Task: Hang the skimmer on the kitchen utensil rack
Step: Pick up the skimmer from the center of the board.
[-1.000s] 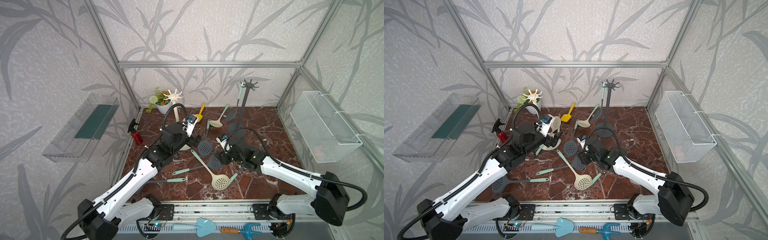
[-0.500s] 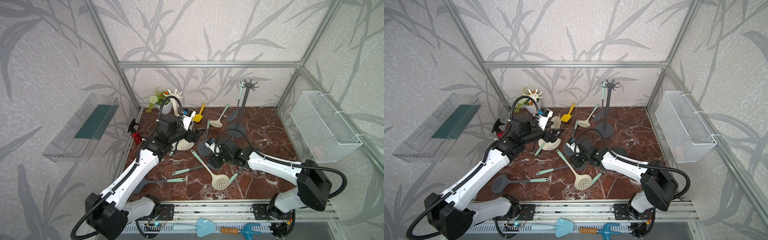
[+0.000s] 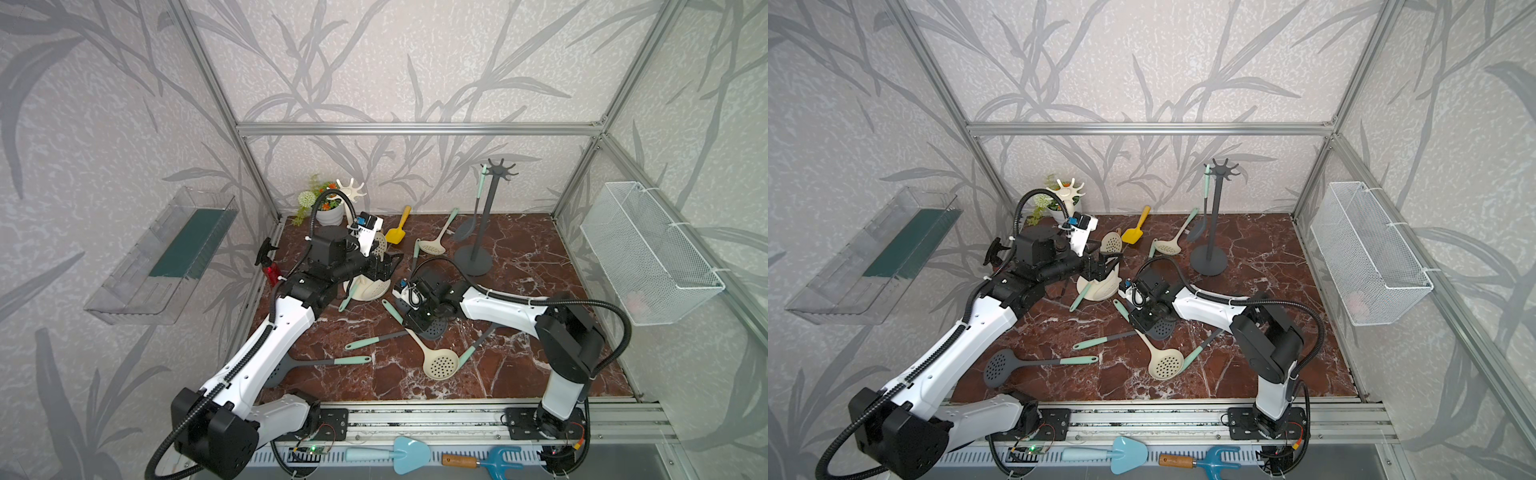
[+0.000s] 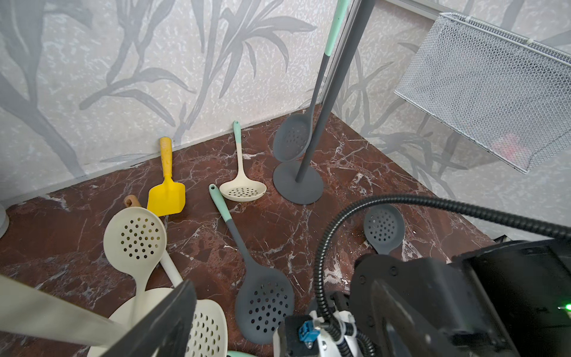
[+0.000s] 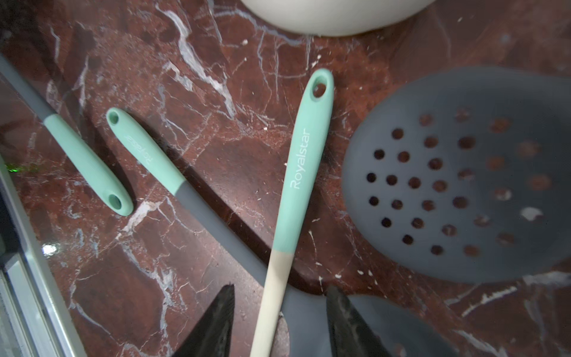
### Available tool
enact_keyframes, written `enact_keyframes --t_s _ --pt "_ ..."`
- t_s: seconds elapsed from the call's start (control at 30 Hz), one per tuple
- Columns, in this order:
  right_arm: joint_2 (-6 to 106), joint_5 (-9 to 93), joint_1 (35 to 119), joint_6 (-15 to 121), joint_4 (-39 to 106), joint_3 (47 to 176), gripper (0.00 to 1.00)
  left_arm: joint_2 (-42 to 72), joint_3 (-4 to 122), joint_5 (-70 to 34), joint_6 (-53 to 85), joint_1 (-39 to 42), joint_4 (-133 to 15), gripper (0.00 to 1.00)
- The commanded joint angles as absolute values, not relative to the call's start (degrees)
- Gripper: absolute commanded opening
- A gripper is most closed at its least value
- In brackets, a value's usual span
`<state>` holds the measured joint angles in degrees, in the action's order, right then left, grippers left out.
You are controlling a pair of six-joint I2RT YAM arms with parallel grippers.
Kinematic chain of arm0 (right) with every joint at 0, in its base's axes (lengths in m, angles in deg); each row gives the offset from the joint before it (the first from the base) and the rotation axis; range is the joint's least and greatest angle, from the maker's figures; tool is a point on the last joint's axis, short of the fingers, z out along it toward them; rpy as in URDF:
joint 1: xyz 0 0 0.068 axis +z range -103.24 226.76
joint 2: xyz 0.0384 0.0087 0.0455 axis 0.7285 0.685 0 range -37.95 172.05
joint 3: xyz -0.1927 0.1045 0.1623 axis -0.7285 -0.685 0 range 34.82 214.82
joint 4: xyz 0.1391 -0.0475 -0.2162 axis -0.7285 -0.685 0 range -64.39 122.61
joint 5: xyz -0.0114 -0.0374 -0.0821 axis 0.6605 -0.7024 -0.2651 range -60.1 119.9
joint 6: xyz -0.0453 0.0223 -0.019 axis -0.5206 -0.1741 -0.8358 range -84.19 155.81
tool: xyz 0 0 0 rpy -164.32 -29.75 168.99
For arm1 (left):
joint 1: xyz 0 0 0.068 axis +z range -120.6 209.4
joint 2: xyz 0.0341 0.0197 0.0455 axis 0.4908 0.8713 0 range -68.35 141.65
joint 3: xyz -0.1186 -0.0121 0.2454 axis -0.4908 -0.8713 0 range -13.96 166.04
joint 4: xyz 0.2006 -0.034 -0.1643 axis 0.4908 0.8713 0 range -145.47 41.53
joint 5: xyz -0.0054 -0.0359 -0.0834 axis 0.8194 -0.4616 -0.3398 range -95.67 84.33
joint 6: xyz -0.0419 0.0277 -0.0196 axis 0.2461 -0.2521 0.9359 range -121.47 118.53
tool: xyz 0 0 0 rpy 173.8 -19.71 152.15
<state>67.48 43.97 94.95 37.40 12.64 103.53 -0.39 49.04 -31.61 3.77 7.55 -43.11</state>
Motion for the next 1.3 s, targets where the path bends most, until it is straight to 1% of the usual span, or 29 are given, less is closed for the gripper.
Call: enact_keyframes --t_s 0.0,0.17,0.3,0.43,0.5,0.63,0.83,0.97,1.27 --pt "69.5 45.9 95.3 37.0 9.2 105.8 0.48 0.1 50.7 -32.7 4.6 7.8 -44.0 0.87" --pt "71.8 46.0 95.2 37.8 9.6 106.6 0.45 0.9 50.6 -33.0 4.4 7.8 -44.3 0.87" --pt "73.4 46.4 95.3 38.7 10.4 106.7 0.41 1.4 51.2 -35.0 4.0 7.8 -43.8 0.87" --pt "74.7 47.3 95.4 39.8 12.3 106.2 0.37 1.4 51.3 -34.8 3.7 7.8 -43.6 0.87" --pt "75.4 47.9 95.5 40.2 12.7 106.5 0.31 1.2 51.2 -34.7 3.5 7.8 -43.5 0.87" --pt "75.1 48.0 95.9 40.0 12.4 107.8 0.12 0.8 51.1 -34.4 3.1 7.8 -43.4 0.87" --pt "70.3 47.2 95.9 39.6 14.6 106.4 0.03 1.0 51.1 -34.5 3.2 7.8 -43.4 0.87" --pt "66.4 47.7 96.0 39.8 17.6 103.6 0.0 1.1 51.1 -34.5 3.3 7.8 -43.4 0.87" --pt "56.6 45.2 96.1 40.5 26.2 95.0 0.0 1.7 51.1 -34.9 3.5 7.5 -43.3 0.87"
